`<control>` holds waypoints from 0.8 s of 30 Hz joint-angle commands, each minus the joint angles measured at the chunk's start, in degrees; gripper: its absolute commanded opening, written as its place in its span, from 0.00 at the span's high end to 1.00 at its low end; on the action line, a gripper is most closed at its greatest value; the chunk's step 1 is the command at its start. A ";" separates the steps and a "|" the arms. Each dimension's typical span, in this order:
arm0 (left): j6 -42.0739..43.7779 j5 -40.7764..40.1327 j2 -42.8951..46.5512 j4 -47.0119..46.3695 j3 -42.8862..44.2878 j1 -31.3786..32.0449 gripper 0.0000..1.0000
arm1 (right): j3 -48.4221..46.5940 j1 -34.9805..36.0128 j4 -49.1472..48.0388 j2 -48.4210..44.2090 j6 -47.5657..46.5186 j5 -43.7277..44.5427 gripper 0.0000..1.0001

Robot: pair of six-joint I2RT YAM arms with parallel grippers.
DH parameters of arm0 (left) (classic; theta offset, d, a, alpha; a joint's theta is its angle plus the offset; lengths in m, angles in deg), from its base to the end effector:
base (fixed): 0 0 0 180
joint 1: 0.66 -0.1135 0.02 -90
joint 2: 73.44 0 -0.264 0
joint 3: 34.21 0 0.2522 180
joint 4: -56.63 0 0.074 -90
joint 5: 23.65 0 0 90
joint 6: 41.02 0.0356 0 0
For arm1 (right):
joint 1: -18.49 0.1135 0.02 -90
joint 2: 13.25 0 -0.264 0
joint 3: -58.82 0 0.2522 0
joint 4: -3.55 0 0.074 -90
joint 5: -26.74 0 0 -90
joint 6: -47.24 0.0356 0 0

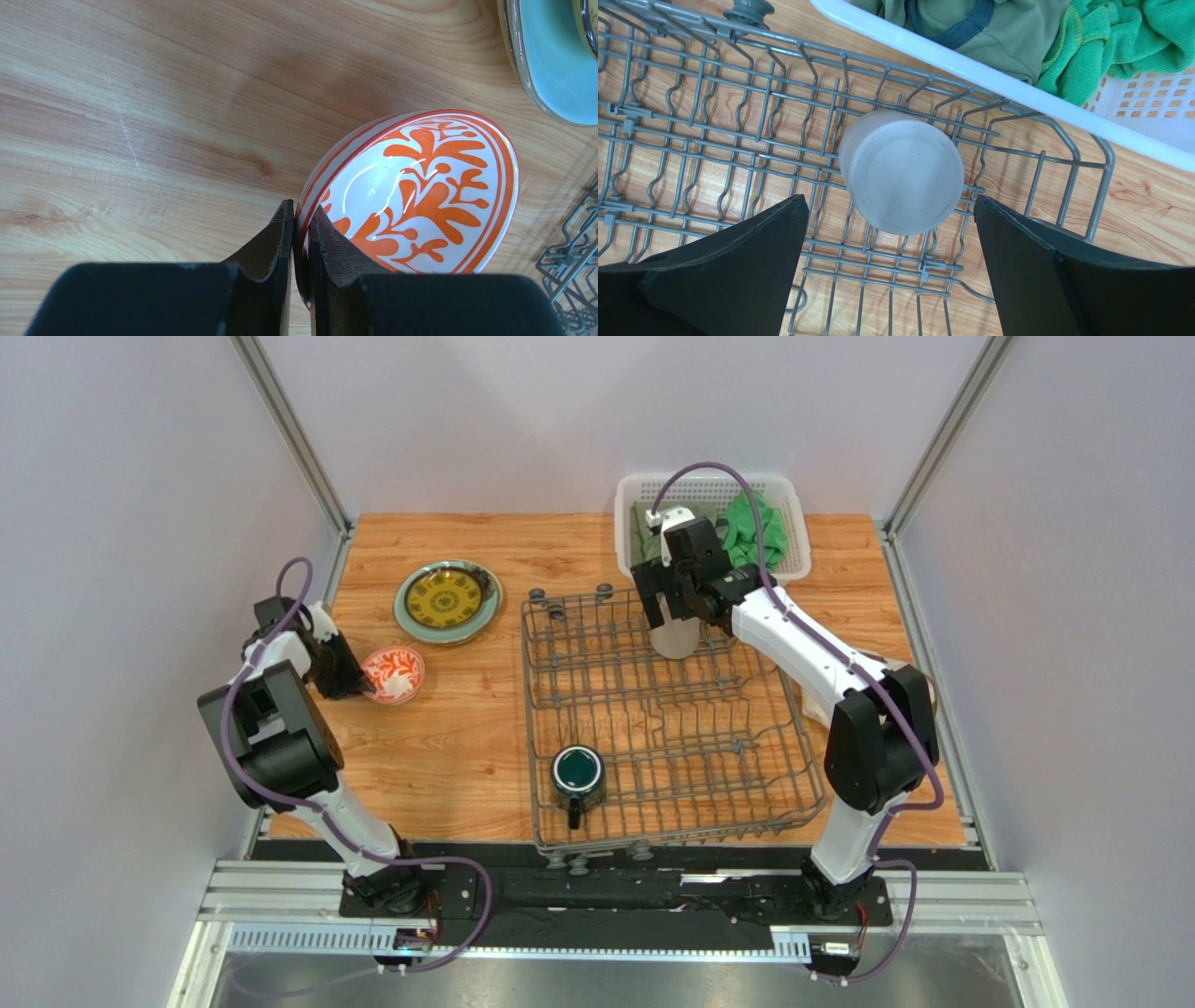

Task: Unload the mixed dishes from the dish rack
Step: Place the bowl at the center of the board.

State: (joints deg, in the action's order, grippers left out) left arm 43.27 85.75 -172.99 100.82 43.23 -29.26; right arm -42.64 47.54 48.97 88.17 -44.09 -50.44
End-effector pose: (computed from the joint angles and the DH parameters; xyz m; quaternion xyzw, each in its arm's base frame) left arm 0.3048 0.1527 0.1804 -0.2515 0.9320 -0.1215 0.2311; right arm 0.3542 0.1877 0.2951 -0.2000 0.8983 -0.0099 0.3910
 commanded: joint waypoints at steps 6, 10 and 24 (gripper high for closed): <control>-1.40 1.69 -0.38 -1.26 3.20 -1.11 1.00 | -3.09 -0.23 0.86 2.28 0.00 -1.13 0.05; -1.14 2.05 -0.73 -1.26 3.73 -1.02 1.00 | -3.26 -0.14 0.86 2.81 -0.17 -0.60 0.05; -1.05 2.75 -1.88 -1.43 5.05 -1.02 0.98 | -4.67 -0.14 0.95 5.36 -0.79 -0.25 0.08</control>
State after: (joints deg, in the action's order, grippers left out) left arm 42.90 86.25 -175.22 100.74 45.72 -29.68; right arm -44.59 47.54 50.94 92.78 -44.37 -51.16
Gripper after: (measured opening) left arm 0.167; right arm 0.930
